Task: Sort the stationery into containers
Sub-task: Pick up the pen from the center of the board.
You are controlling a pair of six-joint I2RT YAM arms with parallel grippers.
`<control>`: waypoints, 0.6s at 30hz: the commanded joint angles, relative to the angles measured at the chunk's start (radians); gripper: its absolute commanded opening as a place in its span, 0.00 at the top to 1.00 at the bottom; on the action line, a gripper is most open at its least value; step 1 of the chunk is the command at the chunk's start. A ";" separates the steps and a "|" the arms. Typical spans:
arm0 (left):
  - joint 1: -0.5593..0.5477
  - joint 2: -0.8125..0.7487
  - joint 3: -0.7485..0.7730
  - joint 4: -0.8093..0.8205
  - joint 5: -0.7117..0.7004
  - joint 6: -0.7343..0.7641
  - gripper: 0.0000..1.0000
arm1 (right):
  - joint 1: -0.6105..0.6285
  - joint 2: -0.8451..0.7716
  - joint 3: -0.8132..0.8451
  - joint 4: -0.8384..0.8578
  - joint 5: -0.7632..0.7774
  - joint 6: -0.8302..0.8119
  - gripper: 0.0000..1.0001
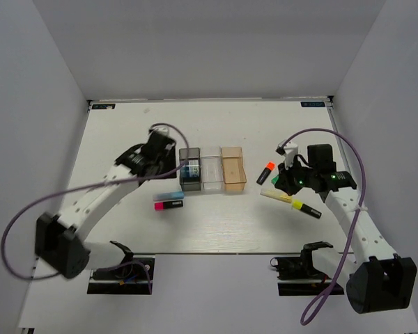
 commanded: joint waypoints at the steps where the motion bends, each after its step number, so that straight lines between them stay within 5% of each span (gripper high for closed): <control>1: 0.062 -0.284 -0.214 -0.021 0.029 0.003 0.25 | 0.005 0.123 0.077 0.078 0.251 0.067 1.00; 5: 0.159 -0.443 -0.391 -0.073 0.034 -0.019 0.22 | 0.000 0.391 0.287 0.000 0.512 0.263 1.00; 6: 0.188 -0.487 -0.408 -0.081 0.035 -0.020 0.22 | 0.000 0.431 0.344 -0.063 0.511 0.282 0.99; 7: 0.211 -0.522 -0.439 -0.085 0.047 -0.014 0.22 | 0.000 0.543 0.368 -0.072 0.494 0.302 0.84; 10: 0.257 -0.619 -0.541 -0.047 0.070 -0.002 0.14 | 0.008 0.655 0.466 -0.083 0.425 0.375 0.64; 18: 0.325 -0.715 -0.615 0.003 0.161 0.020 0.09 | 0.042 0.906 0.694 -0.180 0.503 0.555 0.55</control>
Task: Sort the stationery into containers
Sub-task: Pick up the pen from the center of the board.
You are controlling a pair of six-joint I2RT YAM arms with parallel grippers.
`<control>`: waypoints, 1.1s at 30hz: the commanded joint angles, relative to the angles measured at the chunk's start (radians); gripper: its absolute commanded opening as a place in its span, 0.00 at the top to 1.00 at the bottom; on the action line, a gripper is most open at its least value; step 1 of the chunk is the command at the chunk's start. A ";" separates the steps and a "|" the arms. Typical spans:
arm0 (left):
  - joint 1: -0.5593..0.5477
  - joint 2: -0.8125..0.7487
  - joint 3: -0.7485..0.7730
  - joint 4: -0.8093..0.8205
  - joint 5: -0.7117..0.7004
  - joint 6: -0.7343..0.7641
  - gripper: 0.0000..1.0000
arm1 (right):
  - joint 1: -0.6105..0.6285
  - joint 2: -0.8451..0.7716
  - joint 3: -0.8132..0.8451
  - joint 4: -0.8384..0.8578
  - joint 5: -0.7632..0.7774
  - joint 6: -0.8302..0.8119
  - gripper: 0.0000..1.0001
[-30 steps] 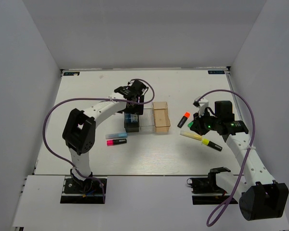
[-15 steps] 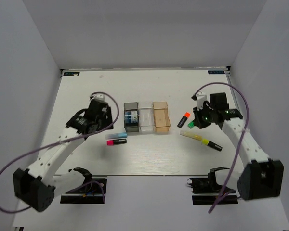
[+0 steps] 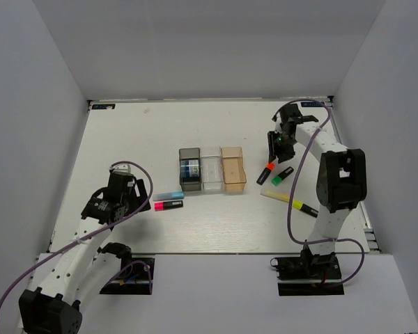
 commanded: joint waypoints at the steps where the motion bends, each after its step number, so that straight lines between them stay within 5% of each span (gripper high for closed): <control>1: 0.026 -0.030 -0.010 0.060 0.075 0.010 0.09 | 0.017 0.040 0.066 -0.054 0.064 0.115 0.54; 20: 0.031 -0.007 -0.012 0.061 0.112 0.018 0.09 | 0.048 0.181 0.014 -0.014 0.030 0.259 0.42; 25: 0.035 -0.001 -0.013 0.072 0.145 0.025 0.10 | 0.054 0.195 -0.007 0.000 0.050 0.265 0.57; 32: 0.034 0.001 -0.018 0.077 0.162 0.030 0.11 | 0.048 0.155 -0.049 0.012 0.050 0.253 1.00; 33: 0.034 0.001 -0.019 0.075 0.162 0.032 0.11 | 0.048 0.150 -0.047 0.010 0.050 0.241 1.00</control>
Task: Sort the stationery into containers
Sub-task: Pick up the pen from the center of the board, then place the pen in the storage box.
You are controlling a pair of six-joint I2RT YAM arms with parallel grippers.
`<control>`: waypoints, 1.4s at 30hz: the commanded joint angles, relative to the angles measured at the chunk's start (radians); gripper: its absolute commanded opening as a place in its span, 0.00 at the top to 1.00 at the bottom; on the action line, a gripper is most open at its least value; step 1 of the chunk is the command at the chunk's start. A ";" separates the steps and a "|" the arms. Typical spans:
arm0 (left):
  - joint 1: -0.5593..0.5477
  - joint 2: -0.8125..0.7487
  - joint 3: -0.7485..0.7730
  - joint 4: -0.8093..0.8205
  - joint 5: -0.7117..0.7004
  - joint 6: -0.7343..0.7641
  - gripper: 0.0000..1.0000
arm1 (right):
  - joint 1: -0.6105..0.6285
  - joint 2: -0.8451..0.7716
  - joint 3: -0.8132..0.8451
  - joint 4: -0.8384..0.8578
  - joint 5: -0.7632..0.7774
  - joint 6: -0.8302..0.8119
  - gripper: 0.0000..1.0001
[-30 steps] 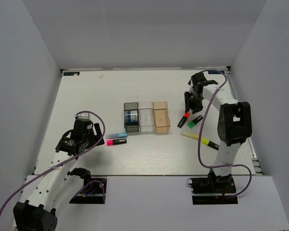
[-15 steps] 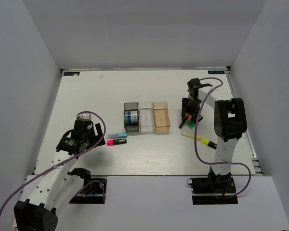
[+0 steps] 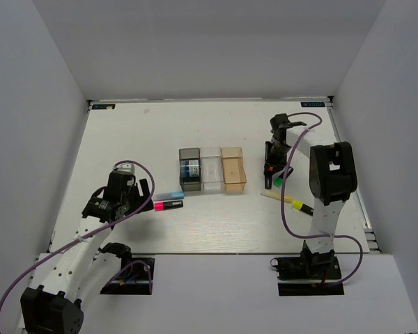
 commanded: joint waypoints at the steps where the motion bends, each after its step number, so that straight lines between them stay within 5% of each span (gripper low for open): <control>1: 0.003 -0.002 -0.006 0.019 0.022 0.011 0.11 | 0.006 0.006 -0.042 0.004 0.002 -0.013 1.00; 13: 0.003 -0.001 -0.011 0.036 0.071 0.020 0.13 | 0.017 -0.242 -0.036 0.039 -0.069 -0.153 1.00; 22: 0.003 0.010 -0.015 0.042 0.081 0.023 0.13 | 0.042 -0.267 0.064 0.001 -0.195 -0.177 1.00; 34: 0.005 0.018 -0.025 0.074 0.130 0.034 0.13 | 0.160 -0.051 0.343 -0.038 -0.304 -0.122 1.00; 40: 0.005 0.091 -0.011 0.102 0.144 0.043 0.17 | 0.212 -0.006 0.317 -0.016 -0.259 -0.122 0.99; 42: -0.001 0.107 0.001 0.111 0.151 0.040 0.17 | 0.206 0.011 0.315 -0.018 -0.258 -0.125 0.91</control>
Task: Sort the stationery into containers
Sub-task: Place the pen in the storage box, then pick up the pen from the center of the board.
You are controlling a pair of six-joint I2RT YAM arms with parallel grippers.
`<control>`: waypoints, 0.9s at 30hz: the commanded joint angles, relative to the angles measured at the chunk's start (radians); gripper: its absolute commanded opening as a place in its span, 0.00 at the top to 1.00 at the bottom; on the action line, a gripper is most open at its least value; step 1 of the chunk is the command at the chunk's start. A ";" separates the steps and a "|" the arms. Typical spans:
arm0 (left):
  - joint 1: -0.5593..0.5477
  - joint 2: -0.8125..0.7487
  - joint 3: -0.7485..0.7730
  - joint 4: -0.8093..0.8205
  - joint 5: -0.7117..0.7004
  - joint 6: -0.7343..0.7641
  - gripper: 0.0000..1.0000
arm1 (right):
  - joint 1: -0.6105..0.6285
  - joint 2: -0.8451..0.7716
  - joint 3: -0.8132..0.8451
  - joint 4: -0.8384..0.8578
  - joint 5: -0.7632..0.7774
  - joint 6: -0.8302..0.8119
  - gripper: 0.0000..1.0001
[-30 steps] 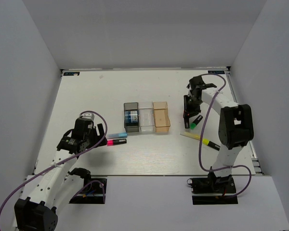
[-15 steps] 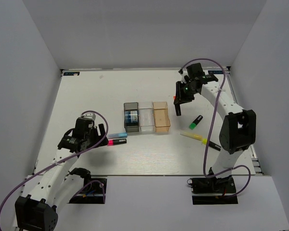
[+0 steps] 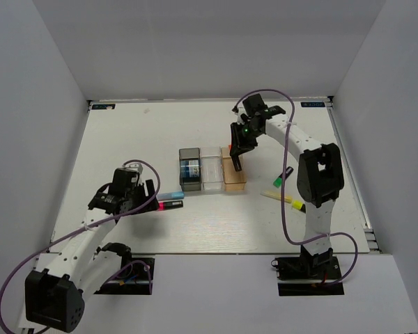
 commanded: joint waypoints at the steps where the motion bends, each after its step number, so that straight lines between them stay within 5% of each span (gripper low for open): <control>1: 0.002 0.023 0.022 0.035 0.035 0.007 0.18 | 0.010 -0.001 0.004 0.005 0.009 0.006 0.87; 5: 0.004 0.060 0.038 0.047 0.036 0.007 0.19 | 0.019 0.013 0.019 -0.003 0.009 -0.003 0.57; 10: 0.004 0.133 0.066 0.057 0.035 -0.022 0.24 | 0.022 -0.024 0.010 -0.007 -0.004 -0.026 0.43; 12: 0.001 0.159 0.081 0.052 0.043 -0.039 0.28 | 0.020 -0.054 -0.009 -0.003 -0.005 -0.031 0.43; 15: -0.015 0.179 0.083 0.069 0.072 -0.029 0.47 | 0.014 -0.088 -0.041 0.002 -0.007 -0.073 0.43; 16: -0.033 0.194 0.083 0.067 0.085 0.027 0.58 | 0.014 -0.126 -0.061 -0.004 -0.017 -0.115 0.44; 18: -0.048 0.211 0.120 0.038 0.081 0.071 0.62 | 0.005 -0.201 -0.109 -0.007 -0.086 -0.283 0.52; 24: -0.151 0.261 0.177 0.040 0.052 0.359 0.43 | -0.035 -0.392 -0.349 0.065 -0.248 -0.624 0.64; 27: -0.203 0.280 0.178 0.086 0.026 0.543 0.42 | -0.062 -0.441 -0.418 0.045 -0.335 -0.809 0.49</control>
